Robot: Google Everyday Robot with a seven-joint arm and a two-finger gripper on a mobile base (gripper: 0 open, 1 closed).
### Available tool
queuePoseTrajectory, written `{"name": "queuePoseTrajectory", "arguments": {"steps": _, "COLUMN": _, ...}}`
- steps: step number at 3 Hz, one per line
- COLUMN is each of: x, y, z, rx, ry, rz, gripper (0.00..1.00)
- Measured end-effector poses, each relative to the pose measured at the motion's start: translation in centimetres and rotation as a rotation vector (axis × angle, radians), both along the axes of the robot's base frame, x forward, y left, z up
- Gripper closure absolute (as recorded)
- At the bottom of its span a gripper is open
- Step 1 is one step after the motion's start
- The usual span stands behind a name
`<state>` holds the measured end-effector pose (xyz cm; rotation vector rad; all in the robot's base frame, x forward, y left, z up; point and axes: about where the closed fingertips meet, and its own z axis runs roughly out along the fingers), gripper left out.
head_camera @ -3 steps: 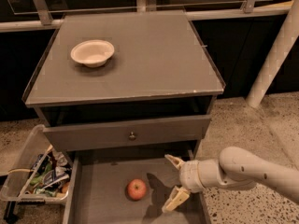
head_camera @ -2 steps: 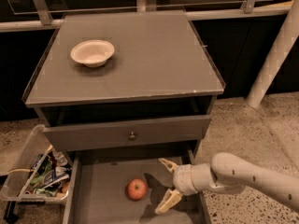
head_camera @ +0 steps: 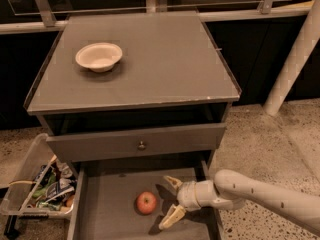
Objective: Pick apple from middle drawer and place on counter
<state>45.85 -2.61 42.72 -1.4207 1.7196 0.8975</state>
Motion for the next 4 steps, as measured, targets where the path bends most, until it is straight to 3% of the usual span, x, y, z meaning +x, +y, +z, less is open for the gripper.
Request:
{"name": "queuePoseTrajectory", "arguments": {"steps": 1, "x": 0.8, "y": 1.2, "z": -2.5, "rx": 0.017, "ry": 0.043, "rz": -0.001, "gripper": 0.00}}
{"name": "queuePoseTrajectory", "arguments": {"steps": 3, "x": 1.9, "y": 5.9, "z": -3.7, "rx": 0.090, "ry": 0.085, "rz": 0.008, "gripper": 0.00}}
{"name": "queuePoseTrajectory", "arguments": {"steps": 4, "x": 1.9, "y": 6.0, "z": -3.7, "rx": 0.091, "ry": 0.086, "rz": 0.008, "gripper": 0.00}}
